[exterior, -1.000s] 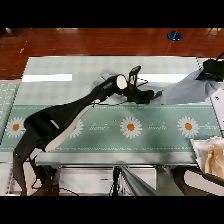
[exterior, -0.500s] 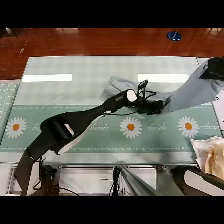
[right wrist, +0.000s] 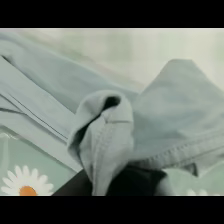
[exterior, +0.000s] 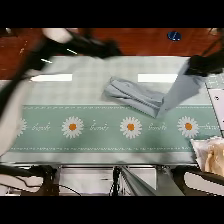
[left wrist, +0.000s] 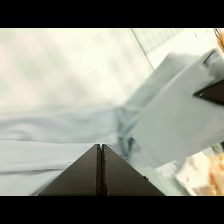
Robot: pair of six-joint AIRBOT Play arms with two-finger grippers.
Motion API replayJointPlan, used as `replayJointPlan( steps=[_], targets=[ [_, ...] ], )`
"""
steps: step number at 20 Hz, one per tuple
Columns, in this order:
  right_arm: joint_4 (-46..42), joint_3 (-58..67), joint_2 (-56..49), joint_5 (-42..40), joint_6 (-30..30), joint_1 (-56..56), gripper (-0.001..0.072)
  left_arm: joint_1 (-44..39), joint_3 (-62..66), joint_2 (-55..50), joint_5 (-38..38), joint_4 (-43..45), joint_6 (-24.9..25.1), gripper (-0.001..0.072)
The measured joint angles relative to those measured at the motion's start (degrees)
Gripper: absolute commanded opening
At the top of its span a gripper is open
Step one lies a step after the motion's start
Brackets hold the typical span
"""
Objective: Fold the shirts.
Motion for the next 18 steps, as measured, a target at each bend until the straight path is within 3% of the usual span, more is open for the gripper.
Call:
replayJointPlan(
  steps=[6,11,12,14,16,18],
  targets=[
    [0.02,0.00,-9.22,-14.97,7.65,14.95,0.0034,24.94,0.00,16.39,-14.88,1.49,2.93,0.0024],
    [0.04,-0.02,-17.73,-27.23,14.84,23.91,0.0035,33.38,-0.11,22.86,-24.98,1.75,4.26,0.0024],
    [0.09,-0.02,-19.26,-29.09,15.93,25.38,0.0069,33.55,-0.13,23.54,-25.90,1.75,4.44,0.0024],
    [0.13,-0.02,-21.49,-32.44,17.68,27.85,0.0356,32.85,-0.22,24.37,-27.30,1.77,4.66,0.0024],
    [0.33,-0.02,-22.62,-36.22,18.53,29.68,0.0431,31.26,-0.72,24.76,-28.33,1.86,4.87,0.0024],
    [1.27,-0.02,-22.86,-39.43,19.34,30.58,0.0432,29.44,-1.79,25.03,-29.05,1.84,5.35,0.0024]
  ],
)
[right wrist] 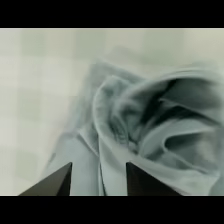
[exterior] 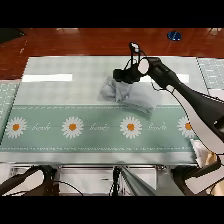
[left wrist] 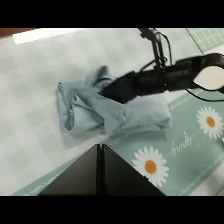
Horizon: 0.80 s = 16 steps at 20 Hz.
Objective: Fold the shirts.
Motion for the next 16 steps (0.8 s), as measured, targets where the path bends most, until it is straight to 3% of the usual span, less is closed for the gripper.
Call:
replayJointPlan(
  steps=[6,9,11,12,14,16],
  targets=[
    [1.57,0.00,8.57,-1.38,-2.93,-2.27,0.0430,-3.23,-5.73,0.11,-0.39,0.11,1.46,0.0023],
    [-9.09,0.04,16.24,9.64,-6.12,-6.75,0.0440,-3.58,-7.87,-0.28,-0.07,0.26,2.14,0.0023],
    [-20.20,-0.83,19.50,21.53,-9.22,-11.63,0.0589,-3.72,-8.55,-0.70,0.28,0.26,2.51,0.0024],
    [-22.97,-2.05,20.61,26.36,-10.75,-14.78,0.0589,-3.76,-8.76,-0.94,0.28,0.28,2.54,0.0024],
    [-21.38,-6.78,21.97,32.59,-13.05,-22.43,0.0590,-3.80,-9.07,-1.36,0.52,0.31,2.71,0.0024],
    [-11.85,-13.62,22.75,33.86,-15.89,-29.42,0.0590,-3.80,-9.18,-1.62,0.55,0.33,2.75,0.0024]
  ],
)
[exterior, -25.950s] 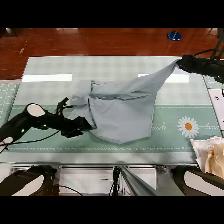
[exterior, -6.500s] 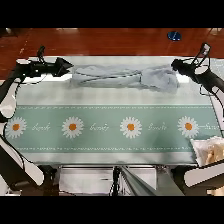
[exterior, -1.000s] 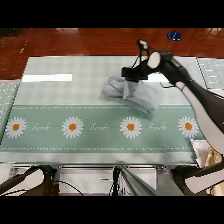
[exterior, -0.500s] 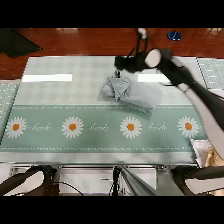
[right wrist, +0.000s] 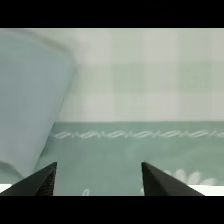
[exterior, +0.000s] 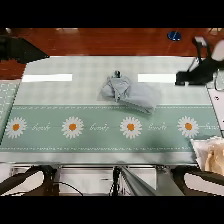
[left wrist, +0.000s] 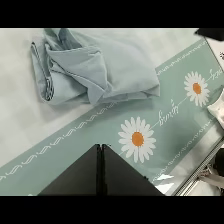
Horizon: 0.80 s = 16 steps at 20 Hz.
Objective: Fold the shirts.
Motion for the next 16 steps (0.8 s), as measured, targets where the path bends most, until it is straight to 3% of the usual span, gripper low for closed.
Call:
replayJointPlan(
  steps=[4,10,16],
  targets=[
    [16.96,-14.53,0.57,-3.78,-6.51,-8.09,0.0592,0.00,-0.13,-0.22,-0.02,-0.02,0.02,0.0024],
    [36.24,-29.18,0.70,-16.41,-16.09,-10.62,0.0592,-0.07,-0.15,-0.22,-0.04,0.00,-0.04,0.0024],
    [47.28,-32.44,-1.07,-24.85,-20.50,-10.19,0.0592,-0.07,-0.15,-0.22,-0.11,-0.02,-0.22,0.0024]
  ],
)
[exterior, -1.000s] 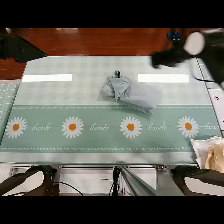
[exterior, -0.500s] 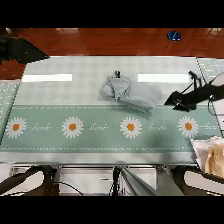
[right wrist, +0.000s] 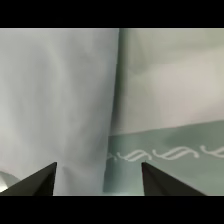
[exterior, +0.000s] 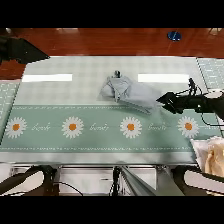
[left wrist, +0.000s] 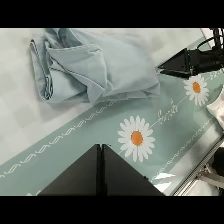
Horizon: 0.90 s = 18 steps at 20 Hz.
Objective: Fold the shirts.
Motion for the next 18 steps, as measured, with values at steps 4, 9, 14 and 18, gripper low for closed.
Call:
replayJointPlan(
  steps=[4,9,14,18],
  targets=[
    [9.07,-0.33,-4.42,-2.58,-2.60,4.83,0.0545,0.00,0.00,0.00,-0.02,0.02,0.02,0.0024],
    [19.54,0.09,-7.54,-6.32,-6.99,9.66,0.0034,0.00,0.00,0.00,-0.02,0.02,0.09,0.0024],
    [21.27,5.92,2.16,1.22,-7.06,4.33,0.0034,0.00,0.00,-0.04,-0.02,1.66,0.15,0.0024],
    [7.61,13.70,15.58,9.22,5.27,-4.68,0.0033,0.00,0.00,-0.39,0.02,2.71,0.15,0.0024]
  ],
)
